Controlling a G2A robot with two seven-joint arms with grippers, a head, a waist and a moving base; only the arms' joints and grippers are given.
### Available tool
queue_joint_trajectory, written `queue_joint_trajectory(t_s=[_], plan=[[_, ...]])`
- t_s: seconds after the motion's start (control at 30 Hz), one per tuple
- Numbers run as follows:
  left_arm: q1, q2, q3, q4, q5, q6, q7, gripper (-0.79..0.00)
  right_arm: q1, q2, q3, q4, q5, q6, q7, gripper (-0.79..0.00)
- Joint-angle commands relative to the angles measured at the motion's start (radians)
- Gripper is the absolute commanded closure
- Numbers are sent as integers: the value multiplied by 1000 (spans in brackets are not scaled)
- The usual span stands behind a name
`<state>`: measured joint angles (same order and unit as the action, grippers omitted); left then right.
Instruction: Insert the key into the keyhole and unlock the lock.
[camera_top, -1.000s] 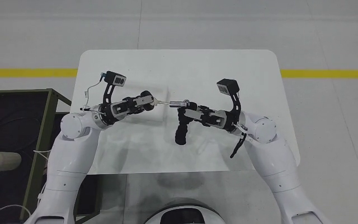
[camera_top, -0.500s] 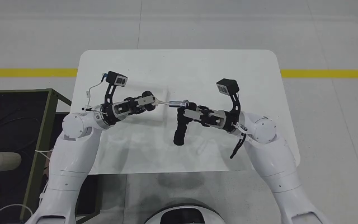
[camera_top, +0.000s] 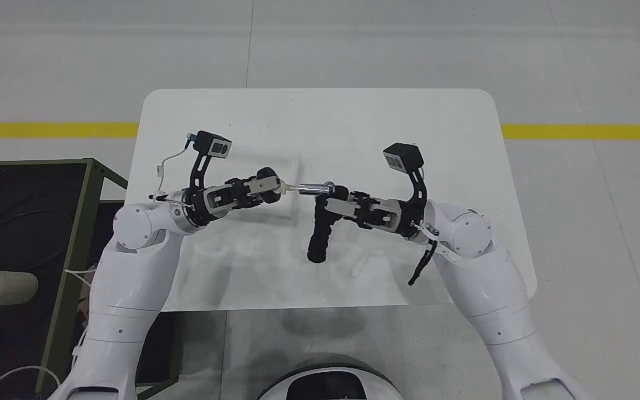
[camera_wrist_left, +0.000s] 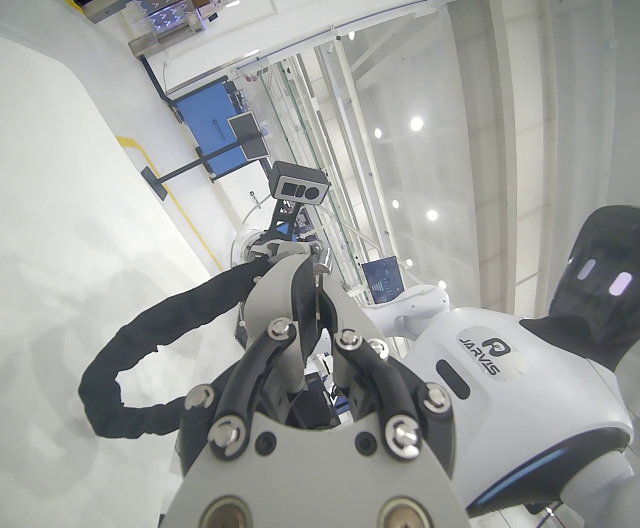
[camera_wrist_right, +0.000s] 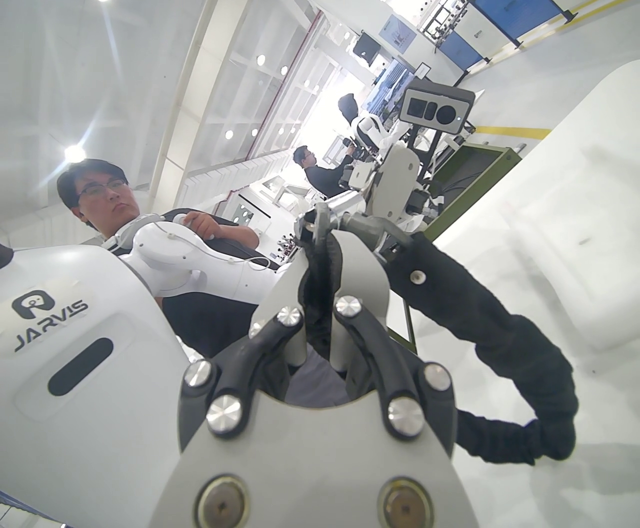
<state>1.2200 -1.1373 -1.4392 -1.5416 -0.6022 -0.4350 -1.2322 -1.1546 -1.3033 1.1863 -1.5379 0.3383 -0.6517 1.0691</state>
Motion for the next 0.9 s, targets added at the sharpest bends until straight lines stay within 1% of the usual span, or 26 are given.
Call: queue_joint_trajectory(t_s=[0.0, 0.27, 0.33, 0.43, 0.7, 0.77, 0.8, 0.87], plan=[[2, -1, 2, -3, 3, 0, -4, 0, -1, 0, 1, -1, -7, 0, -3, 0], [6, -3, 3, -18, 18, -3, -17, 0, -8, 3, 6, -14, -20, 11, -2, 0], [6, -4, 3, -23, 16, -6, -27, 0, -10, 4, 9, -15, -9, 27, -1, 0], [1, -1, 1, -29, 31, -4, -84, 0, -9, 5, 17, -17, -6, 32, -9, 0], [1, -1, 1, -29, 31, -4, -84, 0, -9, 5, 17, -17, -6, 32, -9, 0], [1, -1, 1, -29, 31, -4, -84, 0, -49, 7, 24, -50, -18, 39, -36, 0], [17, -1, -3, -47, 49, -20, -69, 0, -65, 8, 33, -70, -28, 51, -55, 0], [50, 0, -16, -100, 133, -103, -22, 0, -76, 10, 44, -95, -36, 68, -75, 0]])
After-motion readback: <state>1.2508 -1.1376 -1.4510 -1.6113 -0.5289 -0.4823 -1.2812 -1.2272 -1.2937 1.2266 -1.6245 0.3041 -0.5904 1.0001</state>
